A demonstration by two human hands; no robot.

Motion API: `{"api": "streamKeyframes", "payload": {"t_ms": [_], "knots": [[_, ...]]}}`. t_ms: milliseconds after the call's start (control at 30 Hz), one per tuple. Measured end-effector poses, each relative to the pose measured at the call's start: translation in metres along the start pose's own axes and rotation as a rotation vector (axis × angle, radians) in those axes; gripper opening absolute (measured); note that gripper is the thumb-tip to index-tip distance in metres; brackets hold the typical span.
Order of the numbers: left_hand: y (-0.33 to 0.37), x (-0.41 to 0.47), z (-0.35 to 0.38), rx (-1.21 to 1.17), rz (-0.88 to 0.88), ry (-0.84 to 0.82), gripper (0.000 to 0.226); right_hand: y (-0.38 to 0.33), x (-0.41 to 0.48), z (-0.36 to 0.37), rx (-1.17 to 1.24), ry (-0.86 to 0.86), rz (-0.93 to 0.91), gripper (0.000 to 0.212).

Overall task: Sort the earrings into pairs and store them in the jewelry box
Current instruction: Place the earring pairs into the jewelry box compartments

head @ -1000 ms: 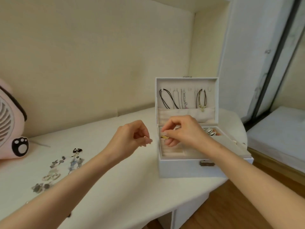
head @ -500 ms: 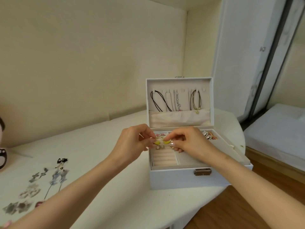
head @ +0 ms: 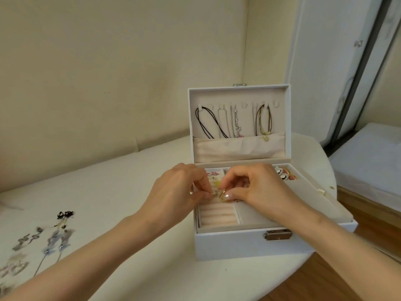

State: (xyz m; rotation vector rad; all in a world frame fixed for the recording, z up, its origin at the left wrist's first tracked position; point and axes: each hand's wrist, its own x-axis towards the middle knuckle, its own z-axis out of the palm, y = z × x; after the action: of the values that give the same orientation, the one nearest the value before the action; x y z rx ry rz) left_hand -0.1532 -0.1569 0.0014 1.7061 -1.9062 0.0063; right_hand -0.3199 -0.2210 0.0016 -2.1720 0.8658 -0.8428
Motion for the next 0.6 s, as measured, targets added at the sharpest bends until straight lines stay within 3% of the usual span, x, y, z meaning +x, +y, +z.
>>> {"api": "streamKeyframes", "payload": {"t_ms": [233,433,600], "knots": [[0.0013,0.0025,0.0056,0.085,0.047,0.004,0.013,0.0008,0.0036,0.0033,-0.145,-0.035,-0.051,0.014],[0.0012,0.0026,0.009,0.31,0.215,0.046,0.007,0.0028,0.0049,0.0052,-0.232,-0.026,-0.108,0.014],[-0.001,-0.0006,0.0082,0.341,0.217,0.085,0.006,0.002,0.0034,0.0056,-0.231,-0.029,-0.133,0.017]]}}
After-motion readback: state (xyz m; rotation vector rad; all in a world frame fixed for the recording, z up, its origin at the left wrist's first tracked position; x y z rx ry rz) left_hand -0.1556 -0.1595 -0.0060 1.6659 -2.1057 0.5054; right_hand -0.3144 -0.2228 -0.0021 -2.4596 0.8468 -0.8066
